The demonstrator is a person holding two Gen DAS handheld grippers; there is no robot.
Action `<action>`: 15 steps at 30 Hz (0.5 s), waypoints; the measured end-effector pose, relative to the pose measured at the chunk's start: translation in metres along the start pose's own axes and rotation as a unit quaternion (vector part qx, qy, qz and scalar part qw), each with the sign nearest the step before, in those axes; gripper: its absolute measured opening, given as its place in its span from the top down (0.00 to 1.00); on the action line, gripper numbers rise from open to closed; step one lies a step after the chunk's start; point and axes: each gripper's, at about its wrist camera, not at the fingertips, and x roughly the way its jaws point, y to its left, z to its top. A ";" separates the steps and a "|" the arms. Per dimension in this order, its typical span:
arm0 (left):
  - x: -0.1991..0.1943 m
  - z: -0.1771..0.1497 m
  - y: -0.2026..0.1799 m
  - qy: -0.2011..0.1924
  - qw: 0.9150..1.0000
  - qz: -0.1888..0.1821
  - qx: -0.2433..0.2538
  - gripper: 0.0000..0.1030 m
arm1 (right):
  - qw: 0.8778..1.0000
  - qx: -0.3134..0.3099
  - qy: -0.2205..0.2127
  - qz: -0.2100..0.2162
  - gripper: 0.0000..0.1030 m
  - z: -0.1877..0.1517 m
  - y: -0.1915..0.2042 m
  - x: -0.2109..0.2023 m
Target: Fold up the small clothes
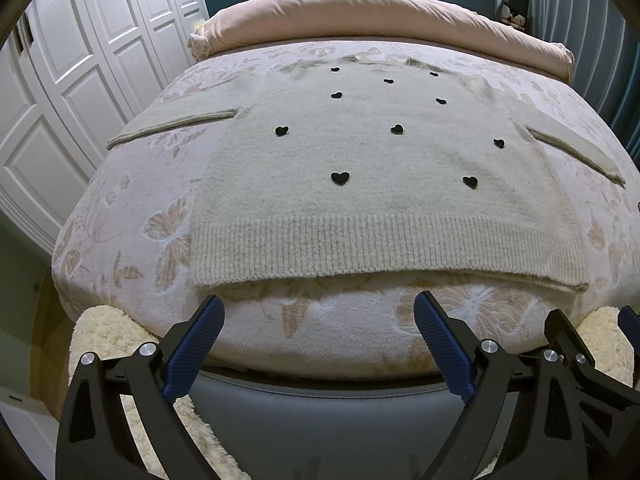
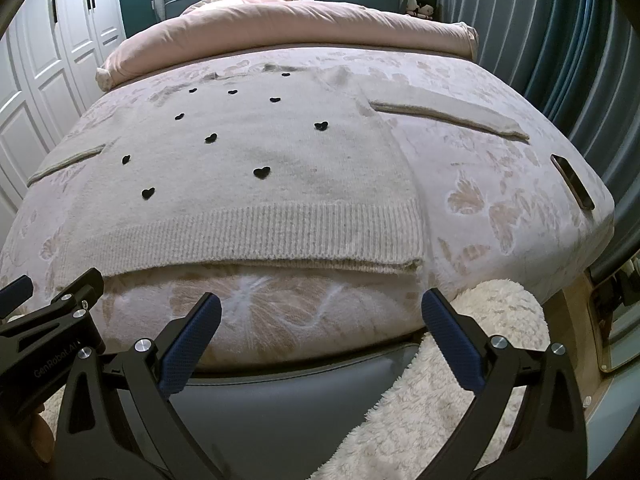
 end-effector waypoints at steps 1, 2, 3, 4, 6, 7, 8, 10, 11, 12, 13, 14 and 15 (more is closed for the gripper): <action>0.000 0.000 0.000 0.000 1.000 0.001 0.000 0.12 | 1.000 0.000 0.000 0.000 0.05 0.001 0.000 0.000; 0.000 -0.001 0.000 0.000 1.000 0.000 -0.001 0.12 | 1.000 0.001 0.001 -0.001 0.05 0.000 0.000 0.000; 0.000 -0.001 0.000 0.000 1.000 0.001 -0.001 0.12 | 1.000 0.001 0.001 0.000 0.05 0.000 0.000 0.000; 0.000 -0.001 0.000 0.000 1.000 0.000 -0.001 0.12 | 1.000 0.001 0.001 0.000 0.05 -0.001 0.000 0.000; 0.000 -0.001 0.000 0.000 1.000 0.001 -0.001 0.12 | 1.000 0.000 0.001 0.000 0.05 0.000 0.000 0.000; 0.000 -0.001 0.000 0.000 1.000 0.001 -0.001 0.12 | 1.000 0.000 0.001 0.000 0.05 0.000 0.000 0.000; 0.000 -0.001 0.000 0.000 1.000 0.001 -0.001 0.12 | 1.000 0.001 0.001 0.000 0.05 0.001 0.000 0.000; 0.000 -0.001 0.000 0.000 1.000 0.001 -0.001 0.12 | 1.000 0.001 0.002 0.000 0.05 0.001 0.000 0.000; 0.000 -0.001 0.000 0.000 1.000 0.001 -0.001 0.12 | 1.000 0.001 0.001 0.000 0.05 0.001 0.000 0.000; 0.000 -0.001 0.000 0.000 1.000 0.001 0.000 0.12 | 1.000 0.001 0.001 0.000 0.05 0.001 0.000 0.000; 0.000 -0.001 0.000 0.000 1.000 0.001 0.000 0.12 | 1.000 0.001 0.002 0.000 0.05 0.001 0.000 0.000; 0.000 0.000 0.000 0.000 1.000 0.001 0.000 0.12 | 1.000 0.001 0.002 0.000 0.05 0.002 0.000 0.000; 0.000 -0.001 0.000 0.001 1.000 0.001 0.000 0.12 | 1.000 0.001 0.002 0.000 0.05 0.001 0.000 0.000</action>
